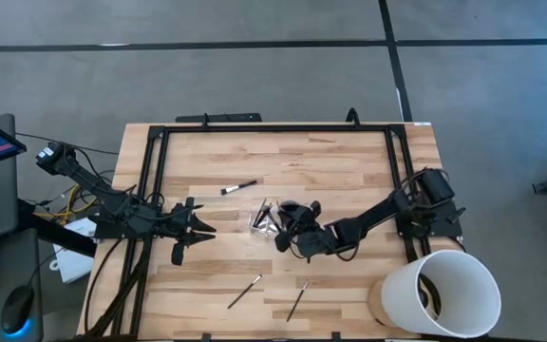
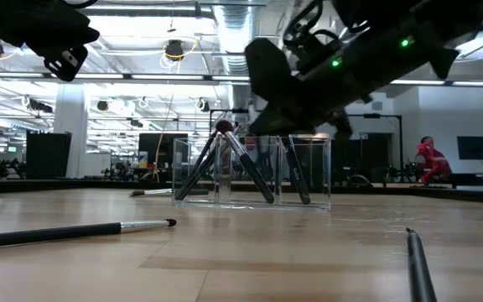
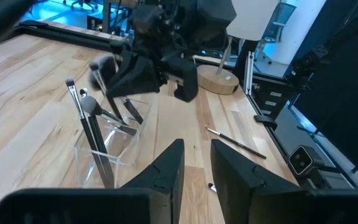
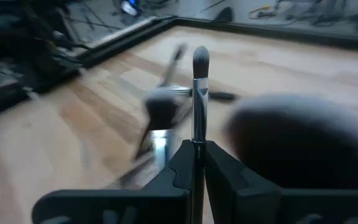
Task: Put items in baskets/containers
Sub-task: Put the eyeshadow brush into the middle section of the transparent organizer, then put the powder brush into the middle section of the transparent organizer
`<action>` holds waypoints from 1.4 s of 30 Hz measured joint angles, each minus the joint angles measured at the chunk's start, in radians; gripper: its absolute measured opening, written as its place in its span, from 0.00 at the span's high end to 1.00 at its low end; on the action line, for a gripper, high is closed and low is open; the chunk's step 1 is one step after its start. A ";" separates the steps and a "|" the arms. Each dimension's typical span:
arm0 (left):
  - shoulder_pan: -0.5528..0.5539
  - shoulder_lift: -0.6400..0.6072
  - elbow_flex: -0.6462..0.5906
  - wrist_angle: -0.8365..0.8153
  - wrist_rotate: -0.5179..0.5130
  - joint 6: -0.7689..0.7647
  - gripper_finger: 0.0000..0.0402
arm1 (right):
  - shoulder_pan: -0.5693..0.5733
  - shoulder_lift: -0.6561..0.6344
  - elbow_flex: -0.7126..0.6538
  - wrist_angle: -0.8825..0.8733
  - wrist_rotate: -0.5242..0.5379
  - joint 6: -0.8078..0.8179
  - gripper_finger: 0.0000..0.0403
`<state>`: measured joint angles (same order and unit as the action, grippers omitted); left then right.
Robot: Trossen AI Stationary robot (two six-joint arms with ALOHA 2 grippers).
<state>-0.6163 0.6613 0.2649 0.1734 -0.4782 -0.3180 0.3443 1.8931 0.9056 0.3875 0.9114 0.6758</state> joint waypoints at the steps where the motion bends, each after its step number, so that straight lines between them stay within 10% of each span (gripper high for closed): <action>1: 0.000 0.000 0.000 0.000 0.000 0.000 0.81 | -0.002 0.017 0.003 0.026 -0.014 0.000 0.97; 34: 0.000 0.001 0.000 0.007 0.015 0.019 0.81 | 0.024 -0.020 0.000 0.058 -0.077 -0.114 0.82; 42: -0.011 0.001 0.000 0.007 0.015 -0.002 0.81 | 0.115 -0.099 0.002 0.063 0.088 -0.269 0.82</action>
<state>-0.6274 0.6621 0.2649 0.1806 -0.4628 -0.3197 0.4596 1.7938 0.9073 0.4507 0.9994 0.4067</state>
